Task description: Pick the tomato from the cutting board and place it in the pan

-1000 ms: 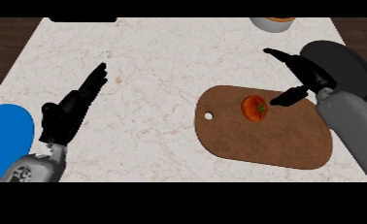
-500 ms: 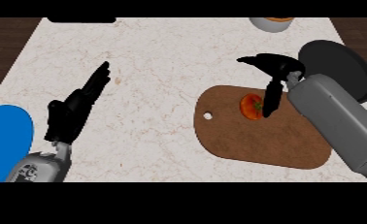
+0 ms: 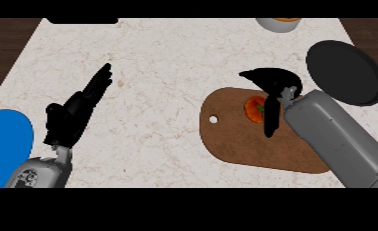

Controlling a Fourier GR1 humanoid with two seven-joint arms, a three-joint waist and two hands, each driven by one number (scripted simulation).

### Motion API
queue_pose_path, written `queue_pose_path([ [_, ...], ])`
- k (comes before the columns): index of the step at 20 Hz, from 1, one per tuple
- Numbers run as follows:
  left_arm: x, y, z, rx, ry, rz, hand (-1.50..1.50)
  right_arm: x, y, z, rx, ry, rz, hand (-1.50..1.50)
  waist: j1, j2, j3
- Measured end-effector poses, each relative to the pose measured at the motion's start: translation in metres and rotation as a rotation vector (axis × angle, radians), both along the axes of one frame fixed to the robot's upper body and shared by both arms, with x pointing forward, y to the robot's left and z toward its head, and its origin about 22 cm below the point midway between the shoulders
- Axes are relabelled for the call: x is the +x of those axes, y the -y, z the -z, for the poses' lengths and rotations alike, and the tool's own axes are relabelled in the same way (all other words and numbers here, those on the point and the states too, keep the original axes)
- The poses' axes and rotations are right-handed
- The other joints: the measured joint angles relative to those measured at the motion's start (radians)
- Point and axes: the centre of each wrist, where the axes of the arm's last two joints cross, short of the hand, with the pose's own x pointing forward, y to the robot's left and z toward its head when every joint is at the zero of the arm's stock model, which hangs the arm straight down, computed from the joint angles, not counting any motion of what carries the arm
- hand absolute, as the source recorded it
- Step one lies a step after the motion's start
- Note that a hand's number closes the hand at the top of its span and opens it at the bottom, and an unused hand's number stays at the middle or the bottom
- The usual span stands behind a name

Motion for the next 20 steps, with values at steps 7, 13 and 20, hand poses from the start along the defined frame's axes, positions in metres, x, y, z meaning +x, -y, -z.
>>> queue_pose_path([
  [7, 0.007, 0.002, -0.003, -0.002, 0.004, -0.003, 0.0, -0.011, 0.007, 0.016, -0.06, 0.006, 0.012, -1.5, 0.002, 0.002, 0.0],
  [13, 0.005, -0.002, -0.008, -0.003, 0.0, 0.003, 0.0, -0.009, 0.004, 0.033, -0.07, 0.017, 0.026, -1.5, 0.005, 0.002, 0.0],
  [20, 0.004, -0.006, 0.001, 0.003, 0.002, 0.002, 0.0, -0.007, 0.007, 0.052, -0.066, 0.012, 0.017, 1.5, 0.006, 0.003, 0.0],
])
